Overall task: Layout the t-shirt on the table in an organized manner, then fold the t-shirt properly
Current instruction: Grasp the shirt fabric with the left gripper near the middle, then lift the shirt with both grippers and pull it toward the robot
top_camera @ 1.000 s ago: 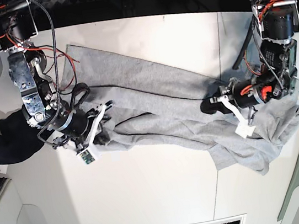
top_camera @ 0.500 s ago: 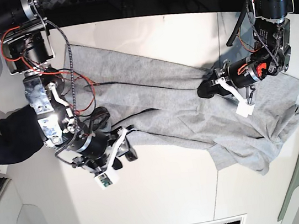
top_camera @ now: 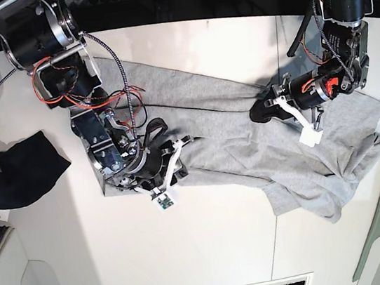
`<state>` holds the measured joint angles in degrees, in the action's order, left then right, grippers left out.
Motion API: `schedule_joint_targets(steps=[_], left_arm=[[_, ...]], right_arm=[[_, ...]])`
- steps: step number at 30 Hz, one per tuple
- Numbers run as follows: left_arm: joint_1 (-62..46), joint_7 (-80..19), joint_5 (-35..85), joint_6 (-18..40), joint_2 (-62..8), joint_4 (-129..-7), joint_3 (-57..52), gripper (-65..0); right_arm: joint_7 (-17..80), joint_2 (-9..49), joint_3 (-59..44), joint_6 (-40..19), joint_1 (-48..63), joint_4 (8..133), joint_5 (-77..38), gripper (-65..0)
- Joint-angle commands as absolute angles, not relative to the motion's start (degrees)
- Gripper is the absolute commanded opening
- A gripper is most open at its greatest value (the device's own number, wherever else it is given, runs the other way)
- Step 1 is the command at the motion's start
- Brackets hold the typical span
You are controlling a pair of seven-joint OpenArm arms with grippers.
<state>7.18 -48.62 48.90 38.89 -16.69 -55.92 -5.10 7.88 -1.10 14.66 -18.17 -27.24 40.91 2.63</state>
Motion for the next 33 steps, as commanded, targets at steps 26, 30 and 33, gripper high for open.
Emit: schedule_joint_targets(steps=[26,30,33], left_arm=[[16.32,-37.01,22.39,32.14,-25.21,-56.27,-1.8,-65.0],[18.55,-36.29,21.37,31.86,-24.88,-56.27,3.88,-65.0],[19.7,-36.29,21.39,29.54,-24.93,-56.29,7.46,-65.0]], right_arm=[[10.48,6.66,14.06,-23.16,-10.57,58.3,-3.11,-65.0],[10.5,6.5,14.09,-23.18,-3.44,68.07,-4.08,-65.0],[10.52,6.5,14.04,-23.16,-0.08,73.14,-4.08,-65.0]])
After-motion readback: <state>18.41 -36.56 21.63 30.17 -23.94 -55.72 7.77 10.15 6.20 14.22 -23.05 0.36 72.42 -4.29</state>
